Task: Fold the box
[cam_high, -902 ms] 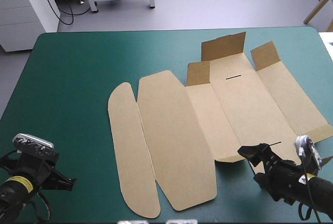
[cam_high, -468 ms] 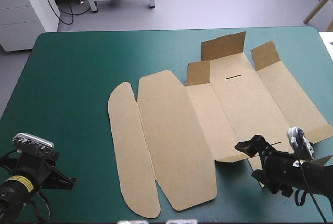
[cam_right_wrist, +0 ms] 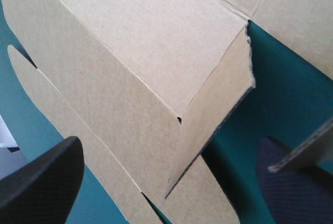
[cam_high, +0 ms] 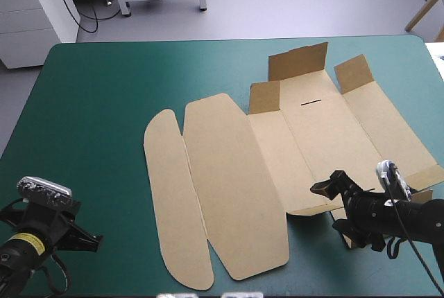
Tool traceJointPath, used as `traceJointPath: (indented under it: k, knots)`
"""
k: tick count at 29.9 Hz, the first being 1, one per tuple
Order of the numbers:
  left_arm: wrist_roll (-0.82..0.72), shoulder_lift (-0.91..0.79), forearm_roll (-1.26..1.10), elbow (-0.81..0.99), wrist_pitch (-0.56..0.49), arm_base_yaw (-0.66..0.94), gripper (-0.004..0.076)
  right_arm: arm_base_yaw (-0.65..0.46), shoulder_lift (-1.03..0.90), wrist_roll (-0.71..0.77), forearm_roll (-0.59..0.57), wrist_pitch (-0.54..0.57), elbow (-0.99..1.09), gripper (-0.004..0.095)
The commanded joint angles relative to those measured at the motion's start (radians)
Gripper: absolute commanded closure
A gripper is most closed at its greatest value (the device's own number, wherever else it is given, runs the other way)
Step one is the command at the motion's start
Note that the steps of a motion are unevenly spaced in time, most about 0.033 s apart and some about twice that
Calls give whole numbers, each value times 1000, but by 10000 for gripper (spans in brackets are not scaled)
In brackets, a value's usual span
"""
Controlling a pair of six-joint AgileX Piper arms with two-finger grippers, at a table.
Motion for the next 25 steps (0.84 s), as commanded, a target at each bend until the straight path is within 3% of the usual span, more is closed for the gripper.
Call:
traceJointPath:
  k: [1,21,25]
  knots:
    - [-13,12,7,-31,-61,-3,734,-1,9,-37,53,-21,-30,98]
    - [-9,12,-8,-31,-77,-3,734,2,89,-79,62,-24,-30,98]
    - [-9,12,-8,-31,-77,-3,734,40,128,-100,63,-46,-30,135]
